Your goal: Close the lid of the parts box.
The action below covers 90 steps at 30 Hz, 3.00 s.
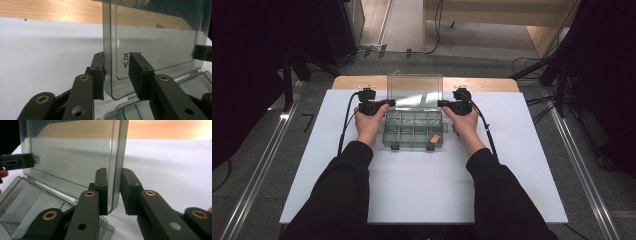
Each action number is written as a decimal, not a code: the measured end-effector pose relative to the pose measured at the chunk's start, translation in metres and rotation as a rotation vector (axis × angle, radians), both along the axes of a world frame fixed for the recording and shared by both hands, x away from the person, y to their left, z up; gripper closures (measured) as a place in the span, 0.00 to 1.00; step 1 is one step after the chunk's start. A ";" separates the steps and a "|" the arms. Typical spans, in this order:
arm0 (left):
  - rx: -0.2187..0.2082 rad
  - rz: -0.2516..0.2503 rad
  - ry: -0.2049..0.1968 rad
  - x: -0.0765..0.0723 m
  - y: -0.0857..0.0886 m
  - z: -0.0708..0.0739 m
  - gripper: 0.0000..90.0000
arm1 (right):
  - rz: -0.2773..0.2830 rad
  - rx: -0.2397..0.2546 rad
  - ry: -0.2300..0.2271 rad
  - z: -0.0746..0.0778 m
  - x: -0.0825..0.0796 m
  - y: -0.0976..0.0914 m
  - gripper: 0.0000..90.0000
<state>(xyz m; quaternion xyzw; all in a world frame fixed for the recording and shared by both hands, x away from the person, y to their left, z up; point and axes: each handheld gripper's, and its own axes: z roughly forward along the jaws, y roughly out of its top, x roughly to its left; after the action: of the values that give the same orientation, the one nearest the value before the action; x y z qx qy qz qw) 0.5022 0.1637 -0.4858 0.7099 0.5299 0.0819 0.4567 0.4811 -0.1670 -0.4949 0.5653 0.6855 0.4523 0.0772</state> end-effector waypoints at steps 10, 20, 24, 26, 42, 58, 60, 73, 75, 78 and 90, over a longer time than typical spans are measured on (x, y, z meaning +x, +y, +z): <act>0.016 -0.006 -0.046 -0.006 0.005 0.008 0.79 | 0.020 -0.077 -0.104 0.002 -0.011 0.001 0.92; -0.002 0.004 -0.098 -0.004 0.011 0.020 0.91 | 0.034 -0.114 -0.155 0.001 -0.015 0.002 0.92; 0.046 -0.004 -0.128 -0.008 0.009 0.020 0.93 | 0.033 -0.117 -0.156 0.001 -0.015 0.003 0.92; 0.066 -0.006 -0.150 -0.011 0.007 0.019 0.95 | 0.020 -0.093 -0.121 0.002 -0.014 0.003 0.92; 0.071 -0.030 -0.219 -0.022 0.007 0.017 0.95 | -0.018 -0.054 -0.086 0.045 0.002 -0.001 0.87; -0.010 -0.072 -0.160 -0.023 0.024 0.021 0.78 | 0.007 -0.101 -0.179 0.041 -0.010 -0.002 0.93; -0.021 -0.090 -0.159 -0.023 0.029 0.023 0.79 | 0.008 -0.097 -0.191 0.040 -0.011 -0.002 0.93; -0.034 -0.092 -0.132 -0.014 0.036 0.025 1.00 | 0.026 -0.125 -0.275 0.038 -0.026 -0.002 0.92; -0.040 -0.086 -0.122 -0.012 0.034 0.024 1.00 | 0.033 -0.128 -0.288 0.037 -0.028 -0.002 0.92; -0.068 -0.080 -0.110 -0.009 0.032 0.024 1.00 | 0.035 -0.129 -0.301 0.037 -0.032 -0.002 0.92; -0.124 -0.092 -0.083 -0.006 0.029 0.025 1.00 | 0.048 -0.079 -0.306 0.033 -0.039 -0.007 0.90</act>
<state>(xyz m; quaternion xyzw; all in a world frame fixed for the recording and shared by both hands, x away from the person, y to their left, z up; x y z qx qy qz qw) 0.4958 0.1923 -0.4611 0.6998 0.4815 0.0572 0.5246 0.4424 -0.1742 -0.4618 0.4695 0.6963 0.5078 0.1920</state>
